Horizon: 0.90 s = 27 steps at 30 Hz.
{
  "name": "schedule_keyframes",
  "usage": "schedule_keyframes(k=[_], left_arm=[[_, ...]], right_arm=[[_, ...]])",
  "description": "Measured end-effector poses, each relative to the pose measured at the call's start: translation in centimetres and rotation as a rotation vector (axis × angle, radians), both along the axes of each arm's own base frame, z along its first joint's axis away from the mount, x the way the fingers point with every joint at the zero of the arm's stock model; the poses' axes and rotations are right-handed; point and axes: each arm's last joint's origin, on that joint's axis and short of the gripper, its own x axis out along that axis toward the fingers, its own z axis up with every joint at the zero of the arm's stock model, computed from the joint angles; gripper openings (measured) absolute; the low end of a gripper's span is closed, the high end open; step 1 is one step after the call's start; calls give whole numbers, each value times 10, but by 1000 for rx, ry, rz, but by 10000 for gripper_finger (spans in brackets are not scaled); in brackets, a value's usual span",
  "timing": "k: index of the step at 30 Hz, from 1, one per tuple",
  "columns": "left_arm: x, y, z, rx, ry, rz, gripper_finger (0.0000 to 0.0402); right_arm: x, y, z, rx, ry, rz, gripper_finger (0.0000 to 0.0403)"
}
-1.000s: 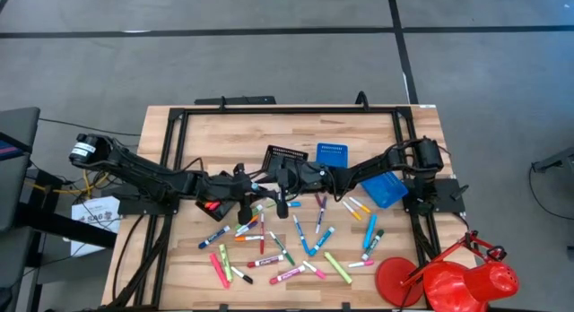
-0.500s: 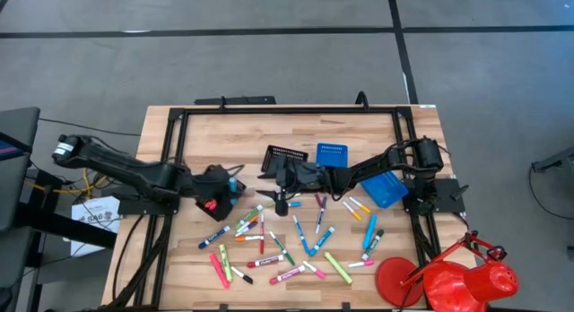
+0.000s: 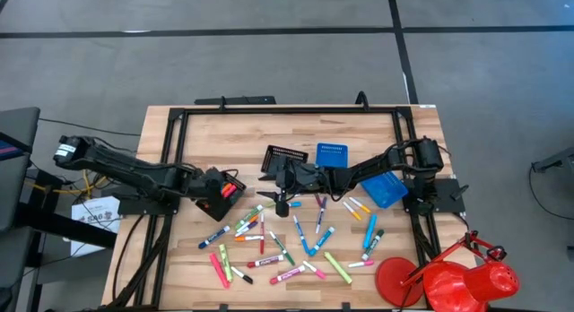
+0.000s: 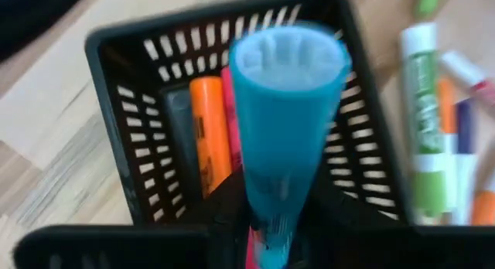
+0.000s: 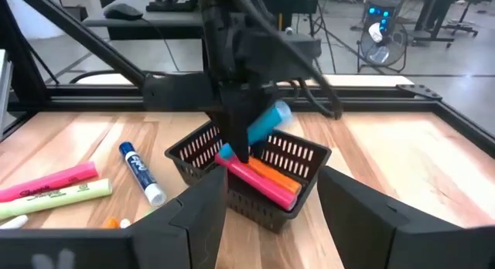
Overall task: Pick & Place Markers
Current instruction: Put the left blue highlighter into the left black bin
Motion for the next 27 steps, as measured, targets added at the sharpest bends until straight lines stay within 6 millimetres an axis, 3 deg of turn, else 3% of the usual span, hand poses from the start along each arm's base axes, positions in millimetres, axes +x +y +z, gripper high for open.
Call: schedule_keyframes(k=[5,12,15,21,27], left_arm=[[6,-1,-8,33,28,-30,84],[12,-2,-3,40,-52,-63,87],[11,-2,0,36,-71,-62,87],[8,-1,8,20,-122,-63,88],[8,-1,9,19,-134,-63,88]], right_arm=[[0,0,-1,0,7,1,193],[-1,5,0,7,11,12,190],[-4,13,9,0,31,32,187],[-26,31,41,-12,174,82,183],[-64,53,61,-30,382,143,185]])
